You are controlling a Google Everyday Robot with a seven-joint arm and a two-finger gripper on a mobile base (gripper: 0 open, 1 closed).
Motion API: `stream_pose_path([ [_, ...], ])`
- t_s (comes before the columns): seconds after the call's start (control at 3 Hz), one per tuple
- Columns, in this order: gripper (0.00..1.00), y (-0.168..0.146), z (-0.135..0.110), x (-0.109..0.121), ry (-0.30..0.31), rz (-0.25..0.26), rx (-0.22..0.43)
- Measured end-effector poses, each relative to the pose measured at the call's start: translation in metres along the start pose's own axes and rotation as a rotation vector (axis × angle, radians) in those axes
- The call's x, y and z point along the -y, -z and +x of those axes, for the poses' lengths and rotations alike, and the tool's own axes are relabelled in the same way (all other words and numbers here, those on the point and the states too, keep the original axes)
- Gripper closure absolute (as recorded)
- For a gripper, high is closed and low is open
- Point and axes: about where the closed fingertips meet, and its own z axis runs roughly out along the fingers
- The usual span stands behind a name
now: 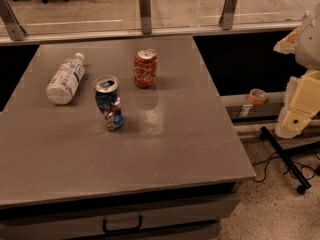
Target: Knock redbull can over
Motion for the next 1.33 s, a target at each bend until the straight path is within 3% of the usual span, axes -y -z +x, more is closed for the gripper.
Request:
stream_pose_path([
  [0.67,0.00,0.002,-0.003,0.000,-0.013,0.012,0.015],
  [1.0,0.00,-0.014,-0.015,-0.001,0.006,-0.008,0.122],
  [1.33,0.00,-0.041,-0.046,-0.012,0.059,-0.071,0.318],
])
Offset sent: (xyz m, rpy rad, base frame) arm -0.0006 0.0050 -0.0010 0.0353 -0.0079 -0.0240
